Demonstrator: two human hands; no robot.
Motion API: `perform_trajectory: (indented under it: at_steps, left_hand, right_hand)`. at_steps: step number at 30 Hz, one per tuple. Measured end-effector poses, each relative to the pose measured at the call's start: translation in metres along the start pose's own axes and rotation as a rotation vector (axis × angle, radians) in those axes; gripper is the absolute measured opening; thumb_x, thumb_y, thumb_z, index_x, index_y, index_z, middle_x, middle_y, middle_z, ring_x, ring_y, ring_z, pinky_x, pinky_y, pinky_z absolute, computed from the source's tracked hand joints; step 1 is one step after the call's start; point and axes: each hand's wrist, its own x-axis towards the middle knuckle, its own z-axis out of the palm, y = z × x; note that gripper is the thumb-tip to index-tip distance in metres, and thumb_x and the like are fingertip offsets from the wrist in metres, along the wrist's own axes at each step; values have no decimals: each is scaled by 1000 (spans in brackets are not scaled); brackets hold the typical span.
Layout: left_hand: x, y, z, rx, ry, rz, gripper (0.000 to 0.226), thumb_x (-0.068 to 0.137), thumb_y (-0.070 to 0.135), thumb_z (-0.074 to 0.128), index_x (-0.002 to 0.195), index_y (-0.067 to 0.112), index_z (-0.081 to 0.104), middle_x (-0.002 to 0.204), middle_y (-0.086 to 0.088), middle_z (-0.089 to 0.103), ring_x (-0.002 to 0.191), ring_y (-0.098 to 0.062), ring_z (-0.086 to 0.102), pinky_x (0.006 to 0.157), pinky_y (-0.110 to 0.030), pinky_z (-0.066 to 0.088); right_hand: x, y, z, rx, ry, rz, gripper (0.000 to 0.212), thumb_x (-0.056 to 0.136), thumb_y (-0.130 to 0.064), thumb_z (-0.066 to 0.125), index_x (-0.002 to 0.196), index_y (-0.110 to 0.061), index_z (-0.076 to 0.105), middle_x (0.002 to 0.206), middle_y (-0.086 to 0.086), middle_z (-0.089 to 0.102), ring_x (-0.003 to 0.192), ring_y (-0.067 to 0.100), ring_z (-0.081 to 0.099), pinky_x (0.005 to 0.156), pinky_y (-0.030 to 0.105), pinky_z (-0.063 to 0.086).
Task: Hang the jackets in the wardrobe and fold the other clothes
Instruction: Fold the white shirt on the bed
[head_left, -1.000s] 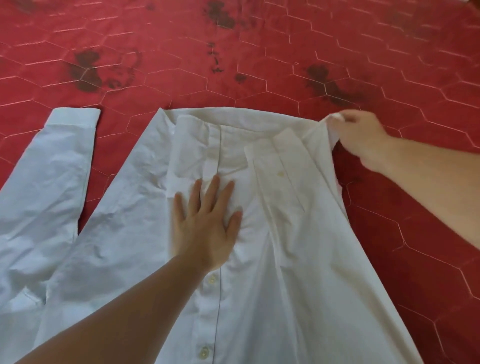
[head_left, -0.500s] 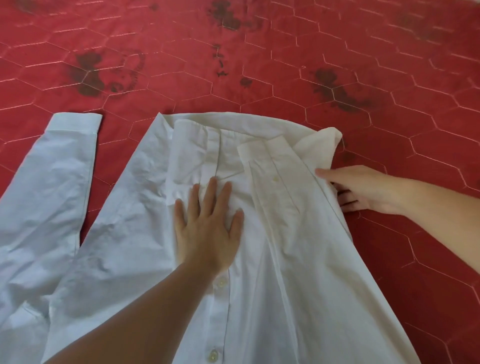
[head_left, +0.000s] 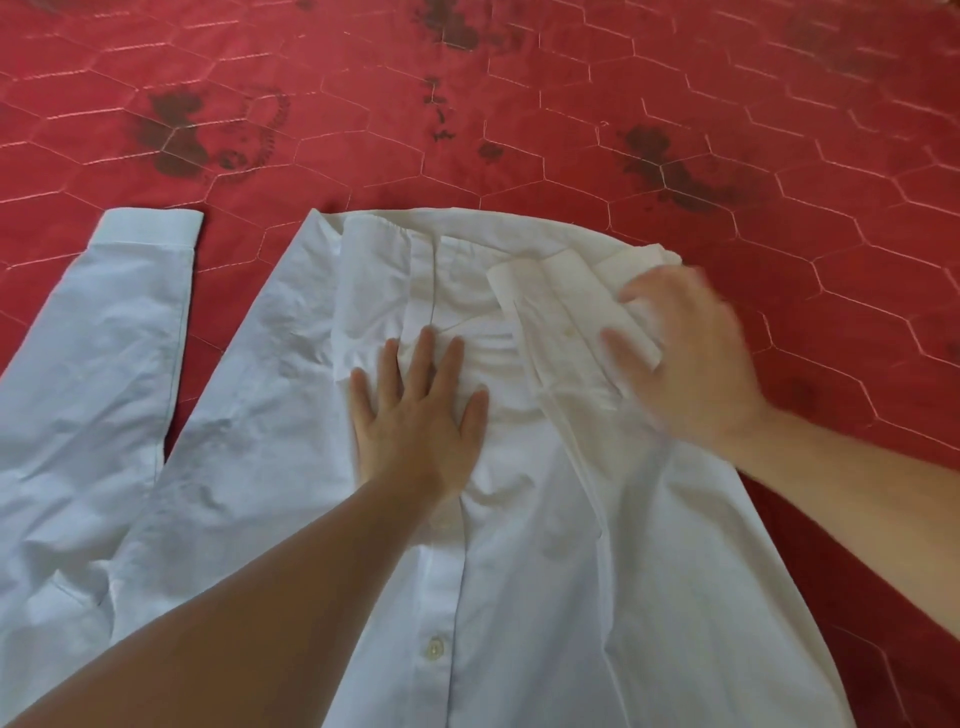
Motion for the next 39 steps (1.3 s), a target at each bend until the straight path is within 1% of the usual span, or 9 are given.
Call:
perform_trajectory:
  at_steps: [2,4,7,12,17,24,28,34,39]
  left_hand:
    - [3,-4,-1,4,-5,15,63,96,61,7,153,40,-9,162,11,-17,149,-22,-18,120,-52,-6]
    - [7,-7,-3,3,-33,35,63,96,62,8,154,40,-8,162,12,-16,149,-22,-18,120,-52,-6]
    - [12,-13,-12,-45,-96,80,63,98,61,14,154,41,-5,162,12,-16,149,-21,-18,119,-52,-7]
    - [-30,-46,-23,-237,128,253,52,102,43,34,153,39,22,163,8,11,151,-17,2,120,-48,1]
    - [-72,-135,-46,-224,295,40,50,91,34,39,141,28,48,149,-1,44,139,-25,35,110,-48,24]
    - [-138,-260,-86,-243,86,-624,74,88,38,63,149,24,24,150,-7,27,137,-32,27,108,-49,29]
    - [-167,-289,-77,-382,-16,-654,79,83,36,70,145,15,25,138,-14,38,126,-37,44,95,-43,41]
    - [-170,-309,-78,-638,75,-660,43,80,5,51,120,16,59,104,-7,67,86,-28,59,68,-30,45]
    - [-198,-326,-106,-1146,77,-607,38,78,-4,52,94,24,71,59,12,62,51,-8,55,44,-16,37]
  right_hand:
    - [-26,-17,13,-156,-288,-230,57,91,-57,38,138,-25,46,149,3,40,135,25,38,107,47,33]
    - [-39,-6,21,-270,-470,-68,66,92,-63,19,151,-33,22,161,0,15,147,25,17,116,47,17]
    - [-40,13,23,-322,-505,187,64,94,-59,10,153,-35,0,164,0,-6,150,22,-2,120,48,6]
    - [-52,-42,23,-320,-432,58,71,91,-60,4,155,-30,0,164,3,-9,150,24,-4,120,46,-2]
    - [-62,-138,48,-179,-391,-145,73,92,-60,19,154,-22,20,163,5,11,150,22,13,120,45,6]
    - [-65,-286,94,-13,-316,-504,43,82,-26,61,124,-14,61,130,7,59,120,28,57,97,46,44]
    - [-85,-353,119,-76,-349,-610,38,81,-34,46,110,-20,66,104,1,62,90,26,59,74,36,47]
    - [-110,-372,141,-187,-374,-440,44,82,-39,45,117,-19,62,110,0,61,89,27,57,73,37,44]
    - [-88,-395,128,-231,-303,-357,49,90,-52,28,86,-23,68,92,-8,64,87,24,52,71,34,21]
